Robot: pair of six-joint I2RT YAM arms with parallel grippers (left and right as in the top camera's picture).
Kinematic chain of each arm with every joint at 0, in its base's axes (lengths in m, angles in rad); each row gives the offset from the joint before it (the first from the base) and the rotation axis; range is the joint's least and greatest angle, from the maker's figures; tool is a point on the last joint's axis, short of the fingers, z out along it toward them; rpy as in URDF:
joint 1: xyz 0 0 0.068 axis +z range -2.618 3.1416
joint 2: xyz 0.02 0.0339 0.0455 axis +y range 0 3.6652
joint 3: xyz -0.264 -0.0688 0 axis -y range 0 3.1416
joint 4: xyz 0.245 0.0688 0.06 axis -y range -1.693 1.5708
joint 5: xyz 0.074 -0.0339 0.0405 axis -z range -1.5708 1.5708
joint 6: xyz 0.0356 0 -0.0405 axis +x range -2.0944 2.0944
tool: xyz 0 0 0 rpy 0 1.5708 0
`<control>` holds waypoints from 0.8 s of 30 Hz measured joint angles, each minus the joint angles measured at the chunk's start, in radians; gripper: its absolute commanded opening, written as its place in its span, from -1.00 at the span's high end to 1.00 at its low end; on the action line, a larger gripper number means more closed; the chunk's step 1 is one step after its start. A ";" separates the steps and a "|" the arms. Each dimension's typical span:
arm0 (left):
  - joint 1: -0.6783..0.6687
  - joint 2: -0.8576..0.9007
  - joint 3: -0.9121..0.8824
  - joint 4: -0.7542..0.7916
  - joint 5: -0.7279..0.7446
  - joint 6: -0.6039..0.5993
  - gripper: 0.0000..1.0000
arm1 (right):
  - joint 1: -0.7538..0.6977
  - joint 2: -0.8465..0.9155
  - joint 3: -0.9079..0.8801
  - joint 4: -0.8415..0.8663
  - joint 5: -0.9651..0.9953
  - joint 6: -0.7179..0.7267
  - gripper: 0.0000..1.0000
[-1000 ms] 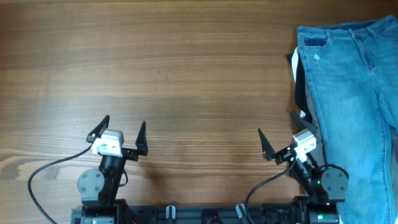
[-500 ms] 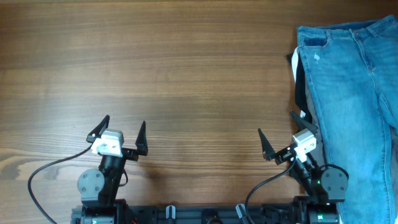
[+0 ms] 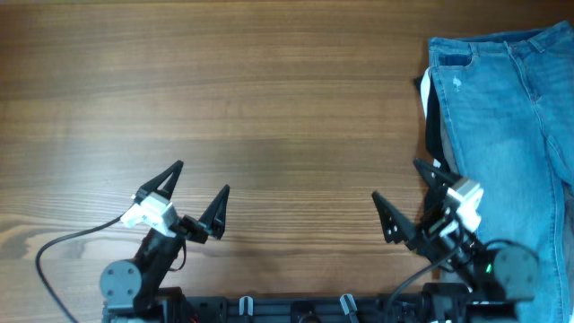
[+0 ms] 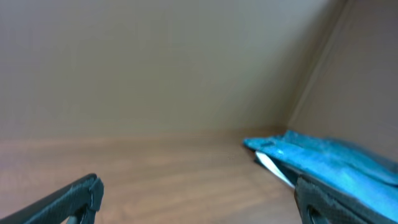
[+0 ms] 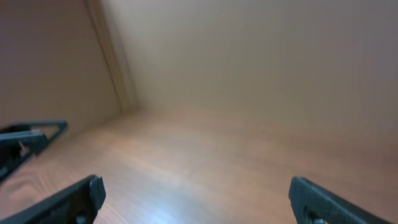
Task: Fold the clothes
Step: 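Reach both grippers to the jeans waistband at the right edge and grasp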
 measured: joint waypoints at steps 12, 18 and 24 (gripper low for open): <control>-0.001 0.666 0.842 -0.687 -0.061 -0.029 -1.00 | 0.000 1.040 0.940 -0.492 0.005 -0.037 -0.57; -0.001 1.055 1.051 -0.831 -0.065 -0.029 -1.00 | -0.057 1.371 0.958 -0.293 0.357 0.069 -0.14; -0.001 1.154 1.056 -0.814 -0.065 -0.029 -1.00 | -0.097 1.704 1.059 -0.339 0.560 0.035 -0.28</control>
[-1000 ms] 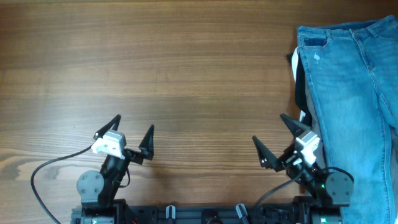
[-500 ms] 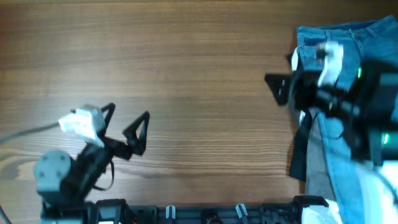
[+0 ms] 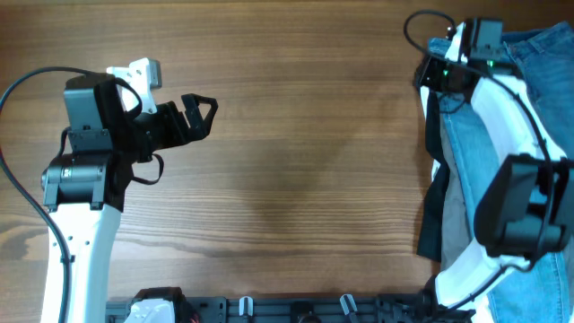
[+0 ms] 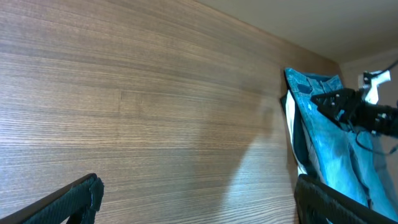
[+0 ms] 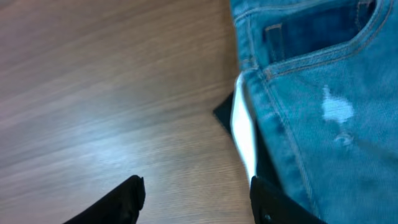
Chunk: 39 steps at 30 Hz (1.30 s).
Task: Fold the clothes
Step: 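Reach both grippers to the jeans waistband at the right edge and grasp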
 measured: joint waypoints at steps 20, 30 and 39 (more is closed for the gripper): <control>0.000 0.010 0.001 -0.028 0.000 0.000 -1.00 | 0.000 0.349 0.211 0.185 0.183 -0.132 0.54; 0.000 0.010 0.002 -0.035 0.000 0.000 -1.00 | 0.011 0.316 0.211 0.156 0.319 -0.184 0.92; 0.000 -0.218 0.060 0.052 -0.003 0.000 -1.00 | -0.038 -0.015 0.203 0.159 0.151 -0.151 0.92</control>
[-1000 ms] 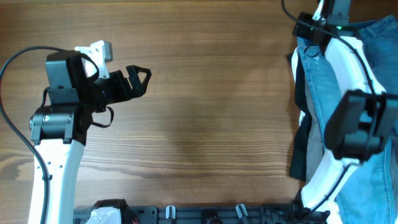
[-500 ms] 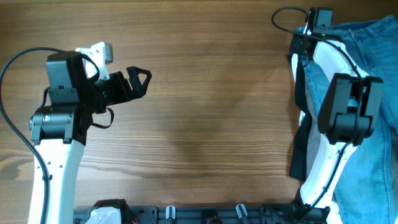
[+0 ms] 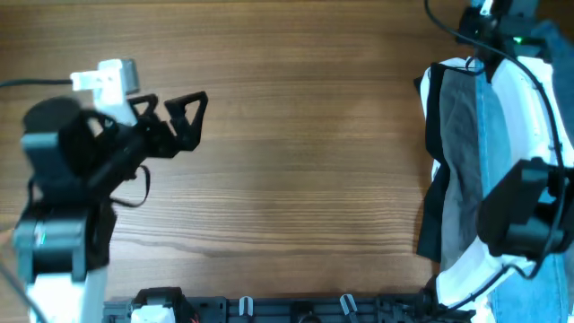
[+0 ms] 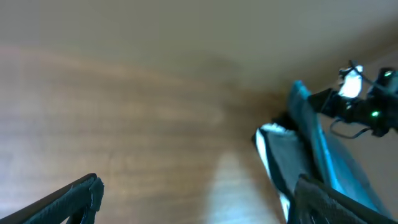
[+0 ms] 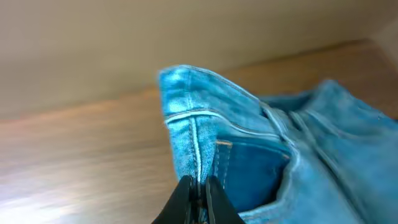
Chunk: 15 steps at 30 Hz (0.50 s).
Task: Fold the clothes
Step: 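Reach both grippers to the jeans waistband at the right edge and grasp, then pull the jeans leftward with both grippers and lay them flat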
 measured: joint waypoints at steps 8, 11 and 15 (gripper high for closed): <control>0.000 -0.193 0.135 -0.098 -0.027 0.000 -1.00 | 0.401 -0.188 -0.005 0.026 -0.491 0.211 0.82; 0.000 -0.192 0.251 -0.217 -0.114 0.000 -1.00 | 0.885 -0.145 -0.003 -0.055 -0.529 0.202 -0.63; 0.000 -0.195 0.368 -0.238 -0.185 0.000 -1.00 | 1.185 -0.073 -0.001 -0.197 -0.281 0.164 -0.67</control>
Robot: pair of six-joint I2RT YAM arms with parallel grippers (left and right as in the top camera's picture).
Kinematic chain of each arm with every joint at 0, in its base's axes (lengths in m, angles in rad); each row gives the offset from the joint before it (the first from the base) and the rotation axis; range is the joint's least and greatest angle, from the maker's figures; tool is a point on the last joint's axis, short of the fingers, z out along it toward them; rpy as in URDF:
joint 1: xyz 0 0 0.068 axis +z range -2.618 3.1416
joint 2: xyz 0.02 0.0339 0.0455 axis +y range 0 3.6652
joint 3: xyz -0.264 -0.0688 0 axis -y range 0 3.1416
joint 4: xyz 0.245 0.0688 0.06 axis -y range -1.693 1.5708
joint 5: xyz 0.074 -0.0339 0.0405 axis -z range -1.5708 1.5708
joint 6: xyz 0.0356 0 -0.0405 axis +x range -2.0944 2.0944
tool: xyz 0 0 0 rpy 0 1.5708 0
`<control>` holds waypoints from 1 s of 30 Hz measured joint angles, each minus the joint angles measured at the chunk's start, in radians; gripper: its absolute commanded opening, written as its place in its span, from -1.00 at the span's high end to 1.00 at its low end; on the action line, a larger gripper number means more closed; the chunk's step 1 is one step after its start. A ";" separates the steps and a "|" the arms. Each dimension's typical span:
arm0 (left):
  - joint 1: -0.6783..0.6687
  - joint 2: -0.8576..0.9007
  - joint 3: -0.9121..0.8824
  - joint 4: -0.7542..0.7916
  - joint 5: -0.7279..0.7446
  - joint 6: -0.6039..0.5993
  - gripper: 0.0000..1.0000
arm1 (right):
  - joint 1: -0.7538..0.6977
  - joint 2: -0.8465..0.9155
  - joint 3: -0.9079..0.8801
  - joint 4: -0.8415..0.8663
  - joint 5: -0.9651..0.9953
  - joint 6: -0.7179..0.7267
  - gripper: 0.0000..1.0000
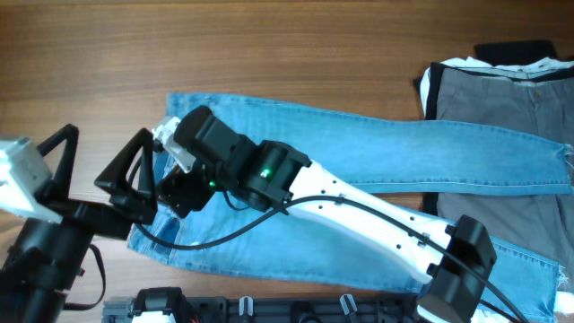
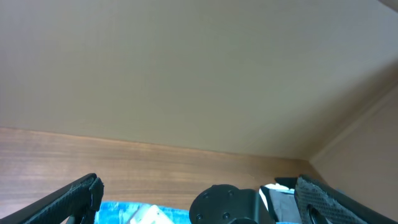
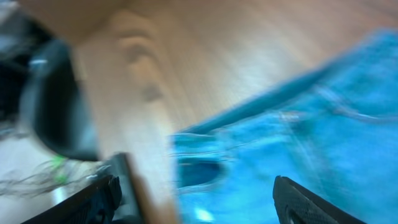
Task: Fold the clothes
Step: 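Pull the jeans leftward with both grippers and lay them flat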
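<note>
Blue jeans (image 1: 377, 152) lie spread across the table, waist at the left front, legs running right to the table's edge. My right arm reaches over them to the left. Its gripper (image 1: 179, 191) stands open just above the waist end, and the blurred right wrist view shows wide-apart fingers (image 3: 102, 194) over blue denim (image 3: 249, 155). My left gripper (image 1: 97, 166) is open at the front left, beside the waist, holding nothing. In the left wrist view its fingers (image 2: 71, 200) frame the right arm's wrist (image 2: 229, 205).
Grey trousers (image 1: 502, 90) lie at the back right, with black and white garments (image 1: 516, 54) under their far edge. Bare wood table (image 1: 224, 45) runs along the back. The right arm's white link (image 1: 377, 224) crosses the jeans diagonally.
The right gripper was shut on the jeans' waistband at the back right. Now it is open at the left front and the jeans lie spread across the table. The left gripper has come nearer the front.
Both grippers first stood open at the front, the jeans on top of the pile at the right. Then the right gripper was open at the jeans' waist corner, then shut on the waistband with grey trousers uncovered. Now the jeans lie flat mid-table, released.
</note>
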 measured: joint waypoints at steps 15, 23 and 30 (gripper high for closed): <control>-0.035 0.802 0.017 -0.151 0.043 0.001 -0.68 | -0.986 -0.277 0.012 -0.134 -0.157 0.157 -0.44; -0.042 1.325 0.013 -0.117 0.007 0.002 0.35 | -1.035 -0.277 0.012 -0.174 -0.069 0.140 -0.44; -0.038 1.445 0.016 -0.069 -0.056 0.019 0.84 | -1.035 -0.270 0.012 -0.175 -0.003 0.136 -0.42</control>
